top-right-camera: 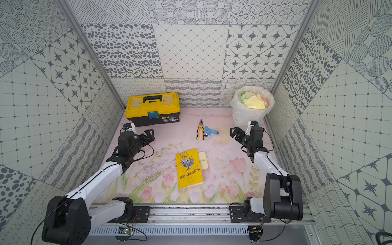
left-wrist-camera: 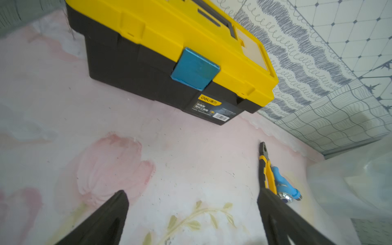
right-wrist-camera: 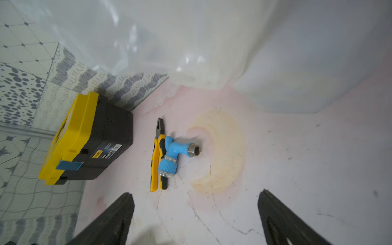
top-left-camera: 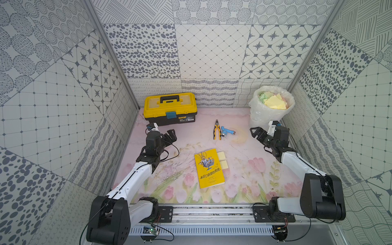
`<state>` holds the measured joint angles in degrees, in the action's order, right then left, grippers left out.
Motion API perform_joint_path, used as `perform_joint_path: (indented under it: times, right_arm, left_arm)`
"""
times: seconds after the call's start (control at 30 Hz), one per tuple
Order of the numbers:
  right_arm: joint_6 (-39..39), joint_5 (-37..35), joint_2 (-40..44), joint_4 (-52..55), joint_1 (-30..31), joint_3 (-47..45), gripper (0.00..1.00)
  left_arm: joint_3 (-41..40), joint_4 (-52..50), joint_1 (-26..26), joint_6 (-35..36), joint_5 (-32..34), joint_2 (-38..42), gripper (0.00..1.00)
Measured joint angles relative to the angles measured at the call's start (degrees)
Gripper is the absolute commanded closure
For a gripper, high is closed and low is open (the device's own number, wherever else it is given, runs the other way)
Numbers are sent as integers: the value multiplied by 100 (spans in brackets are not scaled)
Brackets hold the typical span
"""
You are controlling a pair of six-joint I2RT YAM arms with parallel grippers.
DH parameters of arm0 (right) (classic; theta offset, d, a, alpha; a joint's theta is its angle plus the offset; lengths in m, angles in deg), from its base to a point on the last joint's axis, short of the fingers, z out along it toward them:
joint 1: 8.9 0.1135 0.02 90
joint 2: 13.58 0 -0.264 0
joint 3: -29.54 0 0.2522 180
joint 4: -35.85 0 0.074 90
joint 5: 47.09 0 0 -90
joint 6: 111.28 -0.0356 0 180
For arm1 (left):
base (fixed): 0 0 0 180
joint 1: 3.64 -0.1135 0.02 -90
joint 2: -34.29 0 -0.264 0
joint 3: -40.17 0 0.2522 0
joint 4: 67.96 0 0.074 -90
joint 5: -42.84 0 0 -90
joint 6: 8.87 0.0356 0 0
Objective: Peel off the used sticky note
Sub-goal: Open the book at the center of the board, then tear off the note from the book.
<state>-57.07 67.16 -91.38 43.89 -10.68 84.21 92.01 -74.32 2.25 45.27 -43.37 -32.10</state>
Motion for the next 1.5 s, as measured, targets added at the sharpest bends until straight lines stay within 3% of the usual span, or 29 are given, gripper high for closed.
perform_joint_path:
  times: [0.23,0.47,0.67,0.87,1.0,1.5]
  right_arm:
    - [74,778,-214,503,1062,0,13]
    - [109,1154,-748,669,1611,-26,24]
    - [98,1436,-1130,592,1860,-107,32]
    - [20,1644,-1462,334,1976,-131,42]
    - [-87,1799,-1768,118,2006,-131,56]
    - [-179,2157,-1963,-55,2133,39,91]
  left_arm:
    - [269,-903,870,-844,-546,-332,1]
    - [761,-1526,1902,-1213,-752,-949,1]
    - [1154,-1862,2483,-1375,-809,-1427,0]
    - [1410,-2074,2778,-1488,-824,-1799,1]
    - [1502,-2177,2896,-1534,-824,-1875,0]
    - [1482,-2420,2940,-1550,-780,-1438,1]
